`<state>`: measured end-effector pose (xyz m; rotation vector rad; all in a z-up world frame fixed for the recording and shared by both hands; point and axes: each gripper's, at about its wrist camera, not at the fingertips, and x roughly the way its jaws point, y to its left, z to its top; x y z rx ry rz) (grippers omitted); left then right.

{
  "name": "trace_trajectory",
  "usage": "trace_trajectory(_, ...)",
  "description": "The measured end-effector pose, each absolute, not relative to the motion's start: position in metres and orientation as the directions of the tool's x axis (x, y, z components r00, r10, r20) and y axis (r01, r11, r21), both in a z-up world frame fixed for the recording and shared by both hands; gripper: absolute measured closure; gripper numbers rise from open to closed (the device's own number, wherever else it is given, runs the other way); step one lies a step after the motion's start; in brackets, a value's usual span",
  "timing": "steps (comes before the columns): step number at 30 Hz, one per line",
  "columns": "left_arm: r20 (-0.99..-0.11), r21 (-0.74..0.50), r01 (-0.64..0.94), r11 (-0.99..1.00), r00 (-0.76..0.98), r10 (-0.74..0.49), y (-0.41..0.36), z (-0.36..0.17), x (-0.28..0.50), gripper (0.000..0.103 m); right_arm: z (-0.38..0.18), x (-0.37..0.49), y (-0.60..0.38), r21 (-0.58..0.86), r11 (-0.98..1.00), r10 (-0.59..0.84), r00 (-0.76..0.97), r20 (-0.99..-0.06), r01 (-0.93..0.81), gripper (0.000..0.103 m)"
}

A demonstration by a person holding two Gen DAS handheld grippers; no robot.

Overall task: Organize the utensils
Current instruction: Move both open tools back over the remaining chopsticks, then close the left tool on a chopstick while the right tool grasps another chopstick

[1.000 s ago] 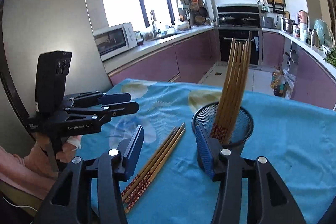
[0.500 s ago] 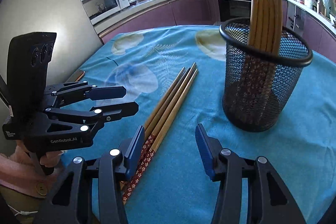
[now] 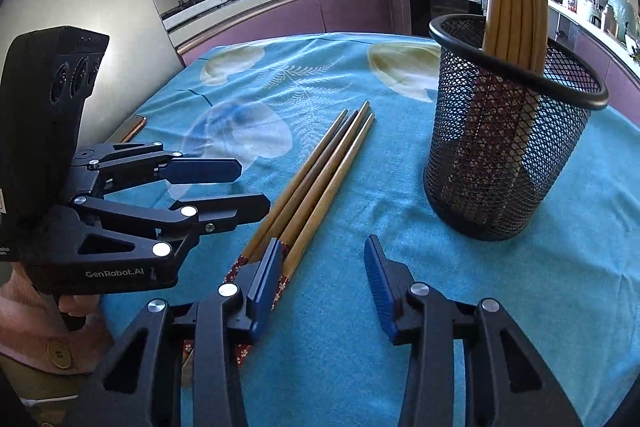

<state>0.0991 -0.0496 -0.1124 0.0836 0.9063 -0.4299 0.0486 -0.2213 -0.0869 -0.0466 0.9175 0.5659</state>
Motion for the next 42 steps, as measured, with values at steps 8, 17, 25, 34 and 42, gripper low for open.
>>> trace_trajectory(8, -0.784, -0.102, 0.402, 0.91, 0.531, -0.322, -0.055, -0.117, 0.104, 0.056, -0.088, 0.051, -0.222, 0.189, 0.862, 0.427, 0.473, -0.771, -0.471, 0.066)
trace_trajectory(17, -0.808, -0.053, 0.402, 0.914, 0.52, -0.276, -0.06, -0.119, 0.109, 0.066, -0.087, 0.051, -0.225, 0.189, 0.867, 0.421, 0.477, -0.771, -0.461, 0.066)
trace_trajectory(25, -0.812, -0.063, 0.407, 0.911, 0.51, -0.284, -0.055, -0.119, 0.114, 0.068, -0.087, 0.058, -0.219, 0.162, 0.877, 0.396, 0.49, -0.777, -0.453, 0.068)
trace_trajectory(34, -0.81, -0.055, 0.377, 0.924, 0.524, -0.262, -0.059, -0.12, 0.125, 0.071, -0.09, 0.072, -0.209, 0.141, 0.894, 0.368, 0.517, -0.773, -0.426, 0.081)
trace_trajectory(42, -0.803, -0.121, 0.325, 0.938, 0.524, -0.285, -0.049, -0.119, 0.123, 0.091, -0.092, 0.075, -0.226, 0.242, 0.896, 0.414, 0.506, -0.757, -0.371, 0.097)
